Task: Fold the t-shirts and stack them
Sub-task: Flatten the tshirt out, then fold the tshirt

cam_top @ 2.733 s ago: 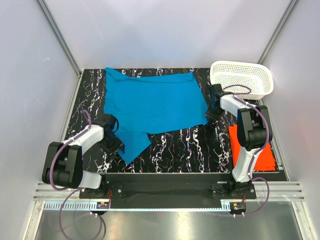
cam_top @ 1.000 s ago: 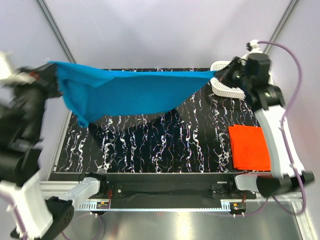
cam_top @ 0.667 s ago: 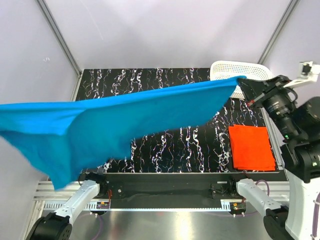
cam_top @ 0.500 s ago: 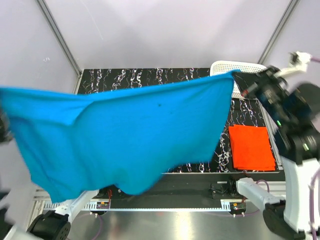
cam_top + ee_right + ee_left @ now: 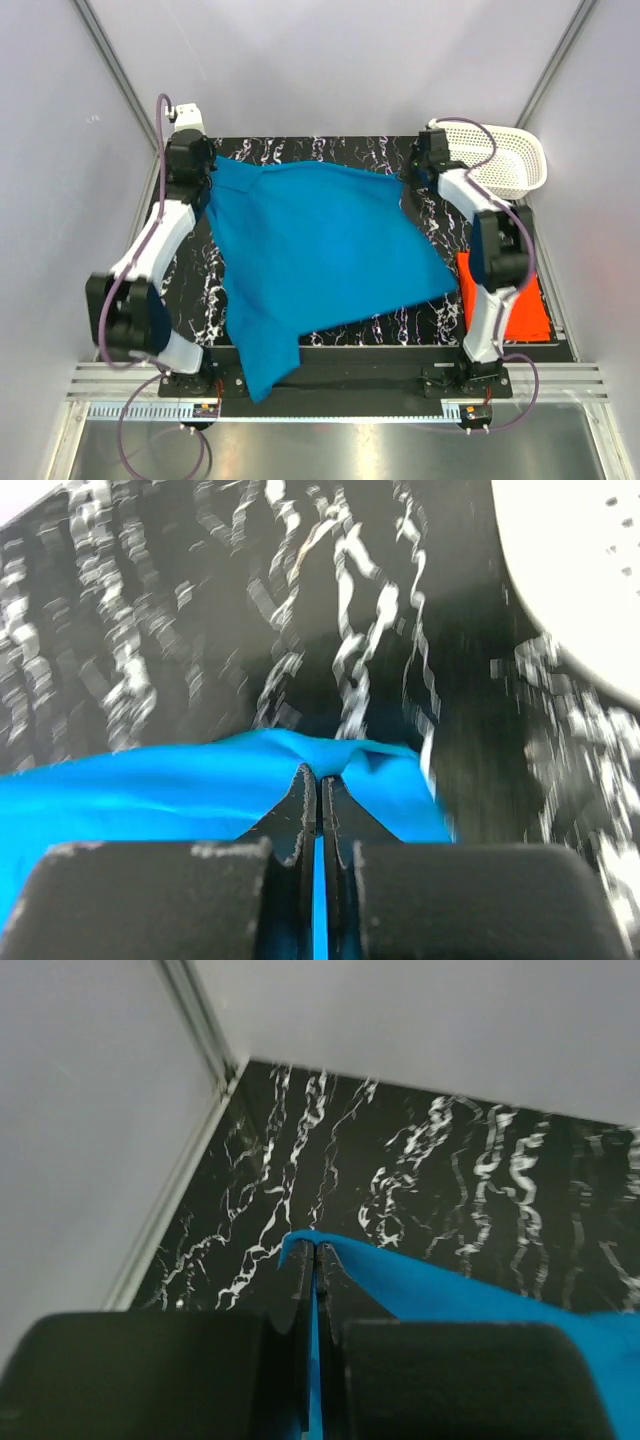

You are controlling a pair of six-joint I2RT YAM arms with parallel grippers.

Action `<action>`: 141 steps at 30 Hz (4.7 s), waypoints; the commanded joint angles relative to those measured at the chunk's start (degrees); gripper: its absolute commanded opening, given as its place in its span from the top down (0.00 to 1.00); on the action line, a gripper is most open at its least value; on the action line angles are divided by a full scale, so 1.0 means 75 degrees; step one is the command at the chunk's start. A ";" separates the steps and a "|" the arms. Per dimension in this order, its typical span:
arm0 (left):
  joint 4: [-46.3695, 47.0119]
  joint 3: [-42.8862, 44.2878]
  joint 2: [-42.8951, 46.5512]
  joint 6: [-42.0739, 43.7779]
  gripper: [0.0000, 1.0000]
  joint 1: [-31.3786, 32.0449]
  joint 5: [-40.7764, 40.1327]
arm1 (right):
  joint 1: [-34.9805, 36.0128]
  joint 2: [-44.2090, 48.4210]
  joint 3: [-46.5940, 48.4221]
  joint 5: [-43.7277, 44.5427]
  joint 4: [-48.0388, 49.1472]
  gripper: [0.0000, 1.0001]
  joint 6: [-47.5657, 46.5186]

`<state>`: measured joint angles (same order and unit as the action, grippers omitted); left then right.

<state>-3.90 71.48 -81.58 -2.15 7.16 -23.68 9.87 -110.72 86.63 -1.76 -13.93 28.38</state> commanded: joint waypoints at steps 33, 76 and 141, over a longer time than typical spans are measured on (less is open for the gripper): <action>-0.1061 0.1487 -0.2940 -0.2407 1.00 -0.0943 0.1704 | -0.0612 -0.3544 0.4434 -0.0386 0.0265 1.00 0.0083; -0.3804 0.1145 -0.2868 -0.2842 1.00 -0.1470 0.3814 | -0.0777 -0.3765 0.4375 -0.0516 -0.1212 0.94 -0.0596; -0.3406 0.5609 -0.7040 -0.3041 0.71 -0.2419 0.4294 | -0.0120 -0.6671 0.8886 0.0410 -0.2232 0.61 -0.0234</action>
<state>-32.71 110.65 -133.86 -23.70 -9.98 6.31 9.21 -159.44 149.97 -0.47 -32.10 25.63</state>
